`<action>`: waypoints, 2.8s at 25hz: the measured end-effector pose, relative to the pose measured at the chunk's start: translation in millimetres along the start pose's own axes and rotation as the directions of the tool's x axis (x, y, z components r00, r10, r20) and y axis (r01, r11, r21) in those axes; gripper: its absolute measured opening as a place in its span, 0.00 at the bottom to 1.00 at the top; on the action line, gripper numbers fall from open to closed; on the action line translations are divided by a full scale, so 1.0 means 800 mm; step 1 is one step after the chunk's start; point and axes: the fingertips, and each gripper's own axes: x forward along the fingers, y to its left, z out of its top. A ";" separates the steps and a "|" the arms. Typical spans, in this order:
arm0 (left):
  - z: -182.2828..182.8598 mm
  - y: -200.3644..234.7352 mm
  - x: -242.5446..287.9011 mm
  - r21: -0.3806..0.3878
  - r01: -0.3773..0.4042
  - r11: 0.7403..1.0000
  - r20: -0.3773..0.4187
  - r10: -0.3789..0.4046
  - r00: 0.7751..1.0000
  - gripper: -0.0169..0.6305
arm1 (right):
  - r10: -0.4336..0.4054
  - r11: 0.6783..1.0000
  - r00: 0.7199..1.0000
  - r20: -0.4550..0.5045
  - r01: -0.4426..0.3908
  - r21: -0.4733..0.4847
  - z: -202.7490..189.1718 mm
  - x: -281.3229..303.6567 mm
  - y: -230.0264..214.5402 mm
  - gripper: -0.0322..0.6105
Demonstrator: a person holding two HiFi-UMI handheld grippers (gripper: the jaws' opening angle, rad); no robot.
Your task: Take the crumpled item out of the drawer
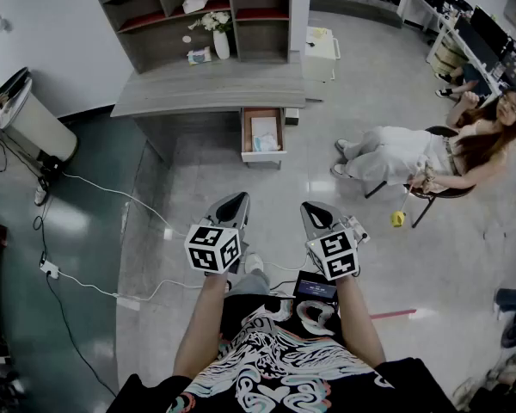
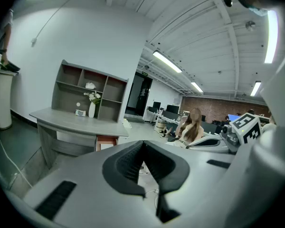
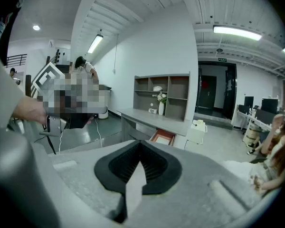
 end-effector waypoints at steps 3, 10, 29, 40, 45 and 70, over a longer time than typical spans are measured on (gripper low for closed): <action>-0.003 0.002 -0.009 -0.005 -0.008 1.000 -0.002 0.008 1.000 0.03 | 0.006 1.000 1.000 0.001 -0.006 0.001 0.000 -0.001 0.008 0.06; -0.013 0.007 -0.024 0.006 -0.035 0.999 -0.018 0.035 0.999 0.03 | 0.021 1.000 1.000 0.002 -0.021 -0.005 0.000 -0.004 0.022 0.06; -0.001 0.064 0.043 -0.029 -0.042 0.999 -0.025 0.042 0.999 0.02 | 0.026 0.999 0.999 0.022 -0.027 0.046 0.004 0.064 -0.025 0.06; 0.030 0.201 0.209 -0.091 -0.030 0.995 -0.139 0.017 0.990 0.02 | 0.027 0.995 0.995 -0.091 -0.017 0.100 0.033 0.252 -0.121 0.06; 0.032 0.256 0.276 -0.092 -0.003 0.996 -0.206 -0.016 0.979 0.03 | 0.019 0.995 0.988 -0.156 -0.003 0.103 0.039 0.323 -0.153 0.06; 0.067 0.321 0.364 -0.100 0.048 0.994 -0.221 -0.069 0.973 0.03 | -0.061 0.989 0.986 -0.153 0.080 0.124 0.078 0.401 -0.216 0.06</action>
